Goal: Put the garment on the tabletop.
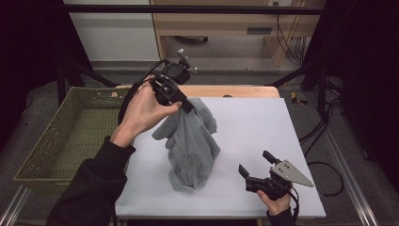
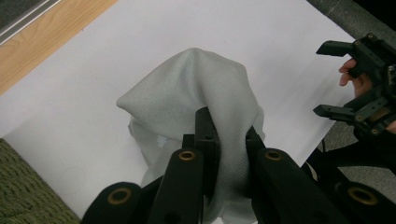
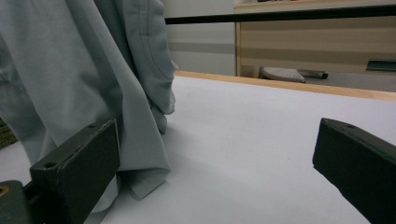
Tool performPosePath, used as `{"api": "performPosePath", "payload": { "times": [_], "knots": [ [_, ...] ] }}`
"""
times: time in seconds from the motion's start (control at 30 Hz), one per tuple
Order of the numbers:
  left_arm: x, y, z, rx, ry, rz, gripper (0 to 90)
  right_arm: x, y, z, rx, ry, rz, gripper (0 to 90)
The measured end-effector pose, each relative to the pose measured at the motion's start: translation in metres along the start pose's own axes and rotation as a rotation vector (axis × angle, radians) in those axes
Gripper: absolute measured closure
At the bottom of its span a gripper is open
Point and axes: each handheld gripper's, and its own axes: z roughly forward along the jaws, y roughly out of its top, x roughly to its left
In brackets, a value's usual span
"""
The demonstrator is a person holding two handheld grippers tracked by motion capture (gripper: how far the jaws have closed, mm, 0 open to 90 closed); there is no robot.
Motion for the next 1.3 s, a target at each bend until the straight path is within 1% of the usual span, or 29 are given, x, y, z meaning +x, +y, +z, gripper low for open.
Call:
{"api": "performPosePath", "payload": {
  "times": [0.07, 0.1, 0.13, 0.2, 0.23, 0.27, 0.3, 0.33, 0.43, 0.53, 0.57, 0.6, 0.63, 0.67, 0.7, 0.73, 0.77, 0.8, 0.83, 0.87, 0.9, 0.93, 0.97, 1.0, 1.03, 1.07, 1.13, 1.17, 1.3],
  "knots": [
    [0.002, -0.004, 0.007, 0.016, -0.001, 0.006, 83.5, 0.000, 0.000, 0.001, -0.001, -0.001, -0.005, 1.1],
    [0.002, -0.006, 0.012, 0.021, 0.000, 0.005, 83.4, 0.001, 0.000, 0.000, 0.001, 0.007, 0.020, 1.1],
    [0.003, -0.008, 0.016, 0.024, 0.001, 0.007, 83.4, 0.000, -0.001, 0.001, -0.004, 0.002, 0.001, 1.0],
    [0.004, -0.010, 0.020, 0.032, -0.002, 0.011, 83.3, 0.000, -0.001, 0.002, -0.003, 0.000, 0.009, 1.0],
    [0.004, -0.012, 0.024, 0.029, -0.001, 0.007, 83.2, -0.001, -0.002, 0.002, 0.000, 0.001, -0.002, 1.0],
    [0.004, -0.014, 0.027, 0.027, -0.001, 0.003, 83.2, -0.001, -0.002, 0.002, 0.000, 0.001, -0.002, 1.0],
    [0.005, -0.018, 0.036, 0.024, -0.006, 0.006, 83.1, -0.001, -0.002, 0.002, -0.001, 0.003, -0.002, 1.0],
    [0.005, -0.018, 0.036, 0.024, -0.006, 0.006, 83.0, -0.001, -0.002, 0.002, -0.001, 0.003, -0.002, 1.0],
    [0.009, -0.027, 0.054, 0.037, -0.027, -0.002, 82.8, 0.000, -0.002, 0.002, 0.004, 0.011, 0.005, 1.0],
    [0.010, -0.032, 0.062, 0.037, -0.028, 0.004, 82.7, 0.000, -0.003, 0.003, 0.000, 0.007, -0.001, 1.0],
    [0.011, -0.034, 0.065, 0.032, -0.036, 0.005, 82.7, 0.000, -0.003, 0.003, -0.001, 0.005, -0.001, 1.0],
    [0.011, -0.036, 0.070, 0.039, -0.047, 0.005, 82.5, -0.001, -0.003, 0.003, 0.001, 0.007, -0.001, 1.0],
    [0.011, -0.039, 0.076, 0.047, -0.041, 0.011, 82.4, 0.000, -0.003, 0.002, 0.003, 0.005, 0.005, 0.9],
    [0.011, -0.039, 0.076, 0.047, -0.041, 0.011, 82.2, 0.000, -0.002, 0.002, 0.004, 0.002, 0.009, 1.0],
    [0.010, -0.041, 0.079, 0.045, -0.045, 0.009, 82.2, 0.000, -0.002, 0.002, 0.004, 0.002, 0.009, 1.0],
    [0.009, -0.044, 0.085, 0.053, -0.055, 0.021, 82.1, 0.000, -0.002, 0.002, 0.006, 0.005, 0.012, 1.0],
    [0.009, -0.044, 0.085, 0.053, -0.055, 0.021, 82.0, 0.000, -0.002, 0.002, 0.005, 0.006, 0.010, 1.0],
    [0.007, -0.048, 0.093, 0.045, -0.066, 0.016, 81.9, -0.001, -0.002, 0.002, 0.003, 0.006, 0.006, 1.0],
    [0.006, -0.049, 0.097, 0.049, -0.063, 0.025, 81.6, -0.001, -0.003, 0.002, 0.003, 0.007, 0.005, 1.0],
    [0.006, -0.049, 0.097, 0.049, -0.063, 0.025, 81.5, -0.001, -0.003, 0.002, 0.003, 0.008, -0.001, 0.9],
    [0.003, -0.053, 0.106, 0.059, -0.065, 0.027, 81.5, 0.000, -0.003, 0.003, 0.002, 0.007, 0.006, 0.9],
    [0.003, -0.053, 0.106, 0.059, -0.065, 0.027, 81.4, 0.000, -0.003, 0.003, 0.002, 0.007, 0.006, 0.9],
    [0.001, -0.057, 0.116, 0.073, -0.074, 0.030, 81.3, -0.001, -0.003, 0.003, 0.006, 0.005, -0.002, 0.9],
    [0.001, -0.057, 0.116, 0.073, -0.074, 0.030, 81.3, -0.001, -0.003, 0.003, 0.006, 0.005, -0.002, 0.9],
    [0.000, -0.060, 0.125, 0.084, -0.076, 0.032, 81.2, 0.000, -0.003, 0.003, 0.007, 0.003, 0.011, 0.9],
    [0.000, -0.060, 0.125, 0.084, -0.076, 0.032, 81.2, -0.001, -0.003, 0.003, 0.010, 0.003, 0.009, 0.9],
    [0.000, -0.063, 0.133, 0.094, -0.080, 0.032, 81.2, 0.000, -0.004, 0.003, 0.010, 0.007, 0.013, 0.9],
    [0.000, -0.066, 0.140, 0.104, -0.084, 0.032, 81.0, -0.001, -0.004, 0.004, 0.009, 0.006, 0.008, 0.9],
    [0.000, -0.070, 0.146, 0.113, -0.081, 0.041, 77.7, -0.001, -0.005, 0.004, 0.012, 0.015, 0.008, 0.9]
  ]
}}
